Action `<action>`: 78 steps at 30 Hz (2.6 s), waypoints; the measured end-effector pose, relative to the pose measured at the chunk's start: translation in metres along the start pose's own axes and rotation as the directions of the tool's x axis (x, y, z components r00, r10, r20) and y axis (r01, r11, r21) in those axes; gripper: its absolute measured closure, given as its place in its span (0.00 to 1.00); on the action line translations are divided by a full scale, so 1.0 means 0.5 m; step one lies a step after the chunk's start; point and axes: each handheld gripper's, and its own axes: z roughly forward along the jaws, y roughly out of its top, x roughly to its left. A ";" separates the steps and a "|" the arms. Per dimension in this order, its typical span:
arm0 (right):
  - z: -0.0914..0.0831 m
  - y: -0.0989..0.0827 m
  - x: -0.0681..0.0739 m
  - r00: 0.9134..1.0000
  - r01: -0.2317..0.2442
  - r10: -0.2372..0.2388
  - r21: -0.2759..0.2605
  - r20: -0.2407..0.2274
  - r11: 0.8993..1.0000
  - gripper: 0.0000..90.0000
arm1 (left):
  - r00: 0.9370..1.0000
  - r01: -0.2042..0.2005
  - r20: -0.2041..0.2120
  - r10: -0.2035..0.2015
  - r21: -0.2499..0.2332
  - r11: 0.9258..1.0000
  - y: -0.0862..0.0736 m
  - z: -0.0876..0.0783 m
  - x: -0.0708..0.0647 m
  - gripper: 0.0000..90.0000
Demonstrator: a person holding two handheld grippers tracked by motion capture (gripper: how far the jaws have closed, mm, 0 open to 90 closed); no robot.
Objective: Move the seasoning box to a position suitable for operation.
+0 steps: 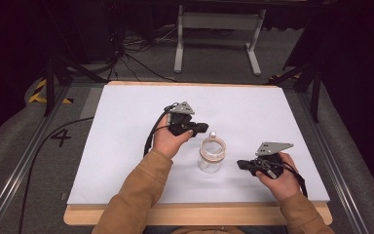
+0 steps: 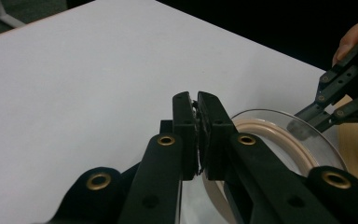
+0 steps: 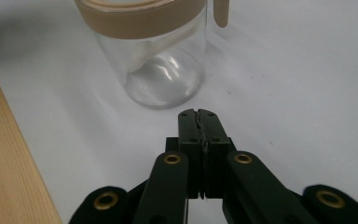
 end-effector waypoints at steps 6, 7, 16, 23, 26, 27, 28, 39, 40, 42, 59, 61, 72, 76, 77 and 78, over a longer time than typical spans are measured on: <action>-0.007 -0.010 0.005 1.000 -0.006 0.006 -0.002 0.013 1.000 0.99 | 1.000 0.008 0.026 -0.008 -0.005 1.000 0.003 0.028 0.001 0.97; -0.008 -0.011 0.007 1.000 -0.009 0.009 -0.001 0.011 1.000 0.99 | 1.000 0.003 0.025 -0.003 0.004 1.000 0.004 0.030 0.001 0.97; -0.008 0.003 0.029 0.999 0.033 -0.033 -0.046 -0.010 0.998 0.99 | 1.000 0.000 0.022 0.000 0.010 1.000 0.004 0.034 -0.001 0.97; 0.002 0.019 0.049 0.998 0.045 -0.048 -0.089 -0.037 0.995 1.00 | 0.999 0.013 0.031 -0.013 -0.003 1.000 0.002 0.036 0.001 0.97; 0.007 0.026 0.054 0.998 0.037 -0.044 -0.119 -0.051 0.992 1.00 | 0.999 0.015 0.028 -0.015 0.000 1.000 0.002 0.035 0.002 0.97; 0.008 0.028 0.055 0.998 0.036 -0.043 -0.124 -0.055 0.992 1.00 | 0.999 0.019 0.033 -0.019 0.000 1.000 0.002 0.035 0.003 0.97; 0.011 0.030 0.057 0.997 0.034 -0.042 -0.131 -0.061 0.991 1.00 | 0.999 0.023 0.035 -0.023 -0.006 1.000 0.001 0.036 0.003 0.97; 0.017 0.040 0.066 0.996 0.028 -0.042 -0.172 -0.079 0.985 1.00 | 0.999 0.032 0.034 -0.032 -0.008 0.999 0.000 0.037 0.003 0.97; 0.018 0.041 0.066 0.996 0.028 -0.043 -0.174 -0.082 0.984 1.00 | 0.999 0.030 0.033 -0.030 -0.006 1.000 0.001 0.037 0.004 0.97; 0.019 0.041 0.068 0.995 0.033 -0.048 -0.181 -0.083 0.983 1.00 | 0.999 0.025 0.034 -0.025 0.001 1.000 0.001 0.036 0.005 0.97; 0.034 0.026 0.049 0.986 -0.052 0.005 -0.284 -0.165 0.957 1.00 | 0.998 0.040 0.042 -0.040 -0.013 0.999 -0.001 0.038 0.007 0.97; 0.035 0.025 0.046 0.986 -0.058 0.009 -0.287 -0.169 0.956 1.00 | 0.998 0.040 0.042 -0.039 -0.013 0.999 -0.001 0.037 0.007 0.97; 0.035 0.024 0.045 0.985 -0.065 0.012 -0.305 -0.172 0.950 1.00 | 0.998 0.040 0.043 -0.040 -0.013 0.999 -0.001 0.037 0.008 0.97; 0.035 0.024 0.046 0.986 -0.063 0.011 -0.310 -0.168 0.949 1.00 | 0.998 0.040 0.043 -0.039 -0.014 0.999 -0.001 0.038 0.008 0.97; 0.035 0.024 0.046 0.986 -0.061 0.008 -0.313 -0.166 0.948 1.00 | 0.998 0.039 0.042 -0.038 -0.012 0.999 -0.001 0.038 0.008 0.97; 0.035 0.024 0.046 0.986 -0.061 0.009 -0.315 -0.164 0.947 1.00 | 0.998 0.038 0.042 -0.038 -0.012 0.999 -0.001 0.037 0.007 0.97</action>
